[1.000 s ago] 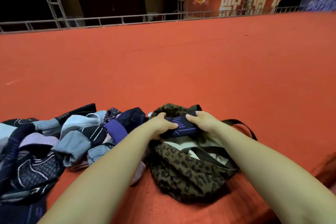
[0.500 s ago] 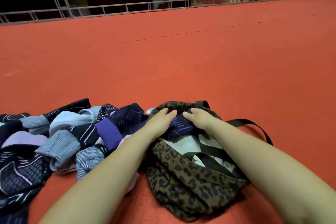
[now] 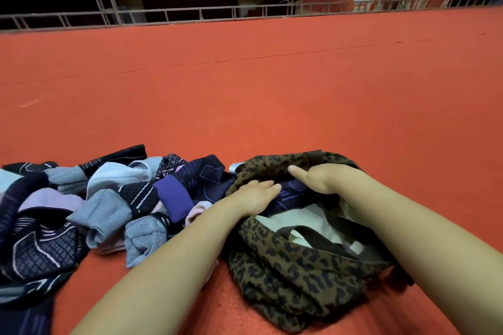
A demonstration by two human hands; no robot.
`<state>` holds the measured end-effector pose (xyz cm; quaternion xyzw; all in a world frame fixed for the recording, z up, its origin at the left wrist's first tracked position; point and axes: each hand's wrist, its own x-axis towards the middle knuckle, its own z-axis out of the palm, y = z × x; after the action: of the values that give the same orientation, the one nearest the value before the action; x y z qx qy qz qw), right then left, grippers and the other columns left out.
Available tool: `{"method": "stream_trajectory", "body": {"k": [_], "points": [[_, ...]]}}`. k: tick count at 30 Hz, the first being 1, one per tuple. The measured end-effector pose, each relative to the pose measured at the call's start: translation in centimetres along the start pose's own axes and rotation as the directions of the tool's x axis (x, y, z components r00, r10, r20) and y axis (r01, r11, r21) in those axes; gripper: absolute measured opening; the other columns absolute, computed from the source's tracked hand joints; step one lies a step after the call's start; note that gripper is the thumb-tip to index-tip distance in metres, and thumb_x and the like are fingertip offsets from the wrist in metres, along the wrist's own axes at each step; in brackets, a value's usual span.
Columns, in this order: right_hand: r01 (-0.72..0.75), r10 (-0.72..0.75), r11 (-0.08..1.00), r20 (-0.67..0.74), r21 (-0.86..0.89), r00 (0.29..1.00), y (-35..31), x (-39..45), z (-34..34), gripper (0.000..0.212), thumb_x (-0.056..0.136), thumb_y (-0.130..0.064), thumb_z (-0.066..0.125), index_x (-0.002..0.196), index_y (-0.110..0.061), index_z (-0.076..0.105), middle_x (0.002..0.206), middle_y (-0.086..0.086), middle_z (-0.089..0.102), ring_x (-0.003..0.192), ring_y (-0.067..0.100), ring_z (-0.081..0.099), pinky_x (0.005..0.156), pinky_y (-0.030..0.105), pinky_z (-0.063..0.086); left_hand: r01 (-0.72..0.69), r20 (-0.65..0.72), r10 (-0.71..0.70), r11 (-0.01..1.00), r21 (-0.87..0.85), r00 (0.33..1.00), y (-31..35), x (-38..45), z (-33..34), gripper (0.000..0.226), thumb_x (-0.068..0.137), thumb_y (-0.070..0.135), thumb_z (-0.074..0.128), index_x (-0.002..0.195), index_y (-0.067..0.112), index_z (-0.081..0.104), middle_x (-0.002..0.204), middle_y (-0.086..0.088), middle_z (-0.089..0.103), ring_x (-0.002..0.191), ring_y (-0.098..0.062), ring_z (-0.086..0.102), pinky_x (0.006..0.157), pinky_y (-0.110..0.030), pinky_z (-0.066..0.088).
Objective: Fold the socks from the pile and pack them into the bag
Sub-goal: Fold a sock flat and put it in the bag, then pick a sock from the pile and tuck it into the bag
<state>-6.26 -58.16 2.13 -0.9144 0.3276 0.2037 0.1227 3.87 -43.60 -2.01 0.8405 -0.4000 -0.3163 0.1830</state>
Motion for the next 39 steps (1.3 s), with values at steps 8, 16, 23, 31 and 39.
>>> {"method": "stream_trajectory", "body": {"k": [8, 16, 23, 31, 39], "points": [[0.078, -0.055, 0.996, -0.429, 0.035, 0.901, 0.1, -3.4, 2.2, 0.054, 0.092, -0.063, 0.026, 0.079, -0.018, 0.053, 0.078, 0.0, 0.062, 0.071, 0.018, 0.057, 0.06, 0.034, 0.043, -0.21, -0.113, 0.202, 0.975, -0.067, 0.973, -1.0, -4.7, -2.2, 0.044, 0.095, 0.045, 0.041, 0.135, 0.025, 0.048, 0.138, 0.01, 0.049, 0.123, -0.009, 0.046, 0.105, -0.03, 0.035], [0.353, -0.142, 0.85, -0.475, 0.391, 0.868, -6.2, -9.4, 0.6, 0.031, 0.092, -0.049, 0.046, 0.083, -0.021, 0.057, 0.077, -0.001, 0.067, 0.065, 0.015, 0.058, 0.056, 0.028, 0.04, -0.273, -0.364, 0.17, 0.928, -0.254, 0.916, -5.3, -13.2, -3.9, 0.023, 0.093, 0.028, 0.052, 0.114, 0.026, 0.062, 0.112, 0.013, 0.062, 0.101, -0.002, 0.056, 0.091, -0.021, 0.041], [0.445, -0.369, 0.836, -0.27, 0.322, 0.889, -14.0, -13.1, 5.7, 0.028, 0.086, -0.042, 0.057, 0.074, -0.016, 0.059, 0.066, -0.005, 0.057, 0.06, 0.01, 0.05, 0.06, 0.031, 0.04, -0.213, -0.379, 0.03, 0.867, -0.451, 0.925, -12.7, -20.2, -2.5, 0.019, 0.082, 0.04, 0.054, 0.087, 0.026, 0.066, 0.086, 0.01, 0.066, 0.079, -0.007, 0.056, 0.081, -0.032, 0.047], [0.337, -0.164, 0.759, -0.337, 0.557, 0.927, -18.4, -13.9, 10.8, 0.021, 0.074, -0.02, 0.069, 0.09, -0.014, 0.056, 0.077, -0.002, 0.055, 0.067, 0.013, 0.052, 0.061, 0.027, 0.041, -0.072, -0.213, -0.093, 0.752, -0.656, 0.973, -16.8, -25.1, 0.3, 0.018, 0.098, 0.029, 0.043, 0.099, 0.026, 0.06, 0.101, 0.012, 0.066, 0.091, -0.005, 0.06, 0.077, -0.022, 0.043], [0.075, -0.331, -0.04, -0.084, 0.996, 0.94, -24.9, -18.3, 13.2, 0.015, 0.096, -0.018, 0.047, 0.081, -0.014, 0.051, 0.062, 0.005, 0.045, 0.052, 0.014, 0.041, 0.049, 0.023, 0.041, -0.329, -0.485, -0.08, 0.638, -0.696, 0.871, -18.4, -27.9, 1.5, 0.036, 0.066, 0.042, 0.065, 0.095, 0.023, 0.062, 0.091, 0.006, 0.068, 0.085, -0.008, 0.061, 0.077, -0.018, 0.048]]}}
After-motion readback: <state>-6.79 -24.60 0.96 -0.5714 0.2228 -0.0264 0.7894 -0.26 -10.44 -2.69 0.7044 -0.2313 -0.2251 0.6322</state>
